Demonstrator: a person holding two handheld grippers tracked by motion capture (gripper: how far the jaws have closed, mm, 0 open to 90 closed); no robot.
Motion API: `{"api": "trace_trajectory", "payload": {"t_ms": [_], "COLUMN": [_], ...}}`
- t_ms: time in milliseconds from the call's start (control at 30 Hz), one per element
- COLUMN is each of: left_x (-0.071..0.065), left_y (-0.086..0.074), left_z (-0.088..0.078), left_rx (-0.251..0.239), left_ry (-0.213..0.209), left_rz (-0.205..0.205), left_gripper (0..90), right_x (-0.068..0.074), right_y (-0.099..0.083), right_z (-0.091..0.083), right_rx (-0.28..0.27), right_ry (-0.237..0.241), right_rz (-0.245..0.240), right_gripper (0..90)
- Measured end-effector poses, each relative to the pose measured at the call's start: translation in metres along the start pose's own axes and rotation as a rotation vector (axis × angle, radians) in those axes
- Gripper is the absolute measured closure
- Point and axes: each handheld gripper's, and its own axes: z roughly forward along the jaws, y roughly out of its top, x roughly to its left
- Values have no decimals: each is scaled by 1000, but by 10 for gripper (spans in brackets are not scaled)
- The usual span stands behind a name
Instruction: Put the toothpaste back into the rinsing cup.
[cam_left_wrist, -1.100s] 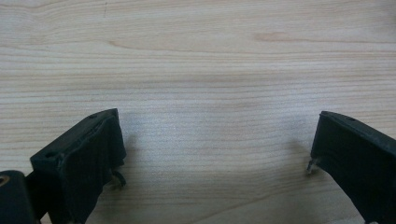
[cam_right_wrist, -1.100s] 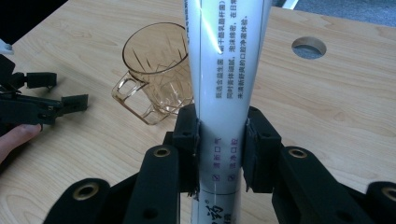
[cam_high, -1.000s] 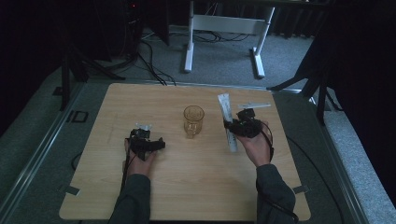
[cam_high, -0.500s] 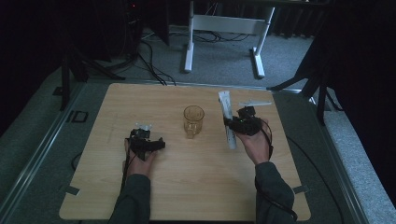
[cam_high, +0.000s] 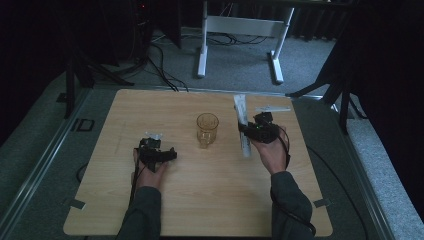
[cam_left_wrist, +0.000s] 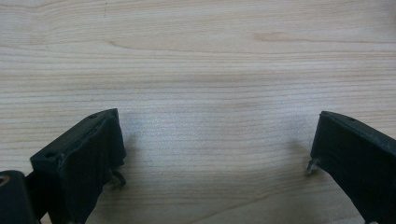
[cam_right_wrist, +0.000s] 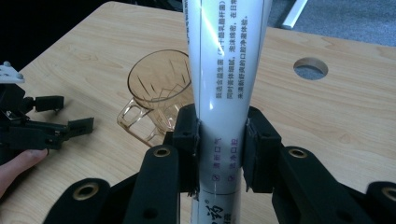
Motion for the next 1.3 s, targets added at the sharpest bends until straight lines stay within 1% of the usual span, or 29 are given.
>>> {"api": "trace_trajectory", "payload": {"t_ms": [333, 633, 833, 933, 967, 1033, 1200, 1300], "left_x": [0, 0, 0, 0, 0, 0, 0, 0], "left_y": [0, 0, 0, 0, 0, 0, 0, 0], "left_z": [0, 0, 0, 0, 0, 0, 0, 0], "left_rx": [-1, -3, 0, -1, 0, -1, -1, -1], "left_ry": [0, 1, 0, 0, 0, 0, 0, 0], "left_rz": [0, -3, -1, -1, 0, -1, -1, -1], "left_gripper": [20, 20, 20, 20, 20, 20, 20, 20], "right_x": [0, 2, -2, -3, -4, -6, -7, -8], "right_y": [2, 9, 11, 11, 12, 12, 13, 14], "right_z": [2, -2, -4, -4, -5, -6, -6, -6], "right_rx": [-13, -41, -56, -57, -60, -69, -84, -91], "right_ry": [4, 2, -2, 2, 11, 12, 8, 9], "right_rz": [4, 1, 10, 16, 24, 29, 22, 26], "right_gripper": [706, 706, 706, 706, 706, 706, 706, 706]}}
